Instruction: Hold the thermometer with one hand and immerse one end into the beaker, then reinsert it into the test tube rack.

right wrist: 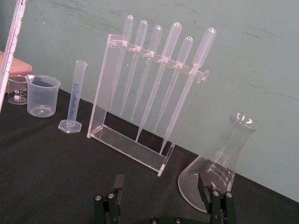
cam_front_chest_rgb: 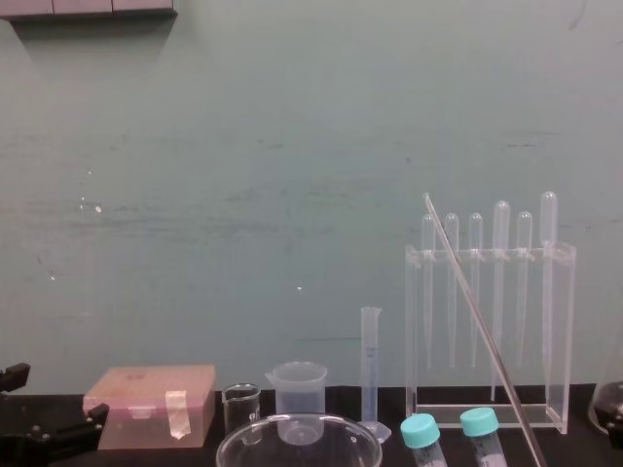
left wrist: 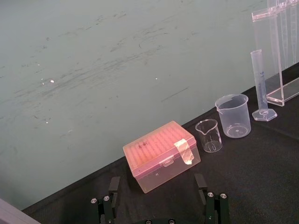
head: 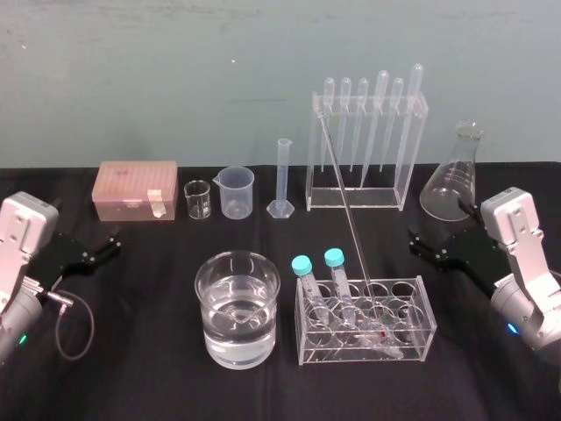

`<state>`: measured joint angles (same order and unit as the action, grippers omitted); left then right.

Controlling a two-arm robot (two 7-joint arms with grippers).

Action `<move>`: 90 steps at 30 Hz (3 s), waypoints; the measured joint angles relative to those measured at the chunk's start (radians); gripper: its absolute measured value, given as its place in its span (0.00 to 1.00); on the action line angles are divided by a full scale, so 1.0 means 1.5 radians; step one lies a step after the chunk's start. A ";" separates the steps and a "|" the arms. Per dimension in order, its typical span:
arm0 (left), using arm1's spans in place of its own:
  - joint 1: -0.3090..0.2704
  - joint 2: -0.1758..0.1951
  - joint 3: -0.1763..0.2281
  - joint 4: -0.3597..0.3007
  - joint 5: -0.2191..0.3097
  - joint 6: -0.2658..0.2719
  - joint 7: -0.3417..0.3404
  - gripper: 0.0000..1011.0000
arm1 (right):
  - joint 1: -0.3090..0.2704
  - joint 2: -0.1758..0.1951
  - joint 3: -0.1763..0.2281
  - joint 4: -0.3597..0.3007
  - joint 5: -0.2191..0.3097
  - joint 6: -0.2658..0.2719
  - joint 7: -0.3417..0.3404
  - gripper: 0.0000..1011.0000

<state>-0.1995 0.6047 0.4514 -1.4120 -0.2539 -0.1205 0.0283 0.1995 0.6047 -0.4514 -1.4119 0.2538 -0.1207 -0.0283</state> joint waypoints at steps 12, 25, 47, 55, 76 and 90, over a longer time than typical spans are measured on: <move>0.000 0.000 0.000 0.000 0.000 0.000 0.000 1.00 | 0.000 0.000 0.000 0.000 0.000 0.000 0.000 0.99; 0.000 0.000 0.000 0.000 0.000 0.000 0.000 1.00 | 0.000 0.000 0.000 0.000 0.000 0.000 0.000 0.99; 0.000 0.000 0.000 0.000 0.000 0.000 0.000 1.00 | 0.000 0.000 0.000 0.000 0.000 0.000 0.000 0.99; 0.000 0.000 0.000 0.000 0.000 0.000 0.000 1.00 | 0.002 0.010 0.025 -0.030 0.032 0.028 0.041 0.99; 0.000 0.000 0.000 0.000 0.000 0.000 0.000 1.00 | 0.076 0.022 0.080 -0.191 0.305 0.316 0.283 0.99; 0.000 0.000 0.000 0.000 0.000 0.000 0.000 1.00 | 0.154 -0.016 0.015 -0.151 0.313 0.375 0.243 0.99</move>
<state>-0.1995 0.6047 0.4514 -1.4120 -0.2539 -0.1205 0.0283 0.4304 0.5809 -0.4292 -1.6384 0.7232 0.4425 0.3367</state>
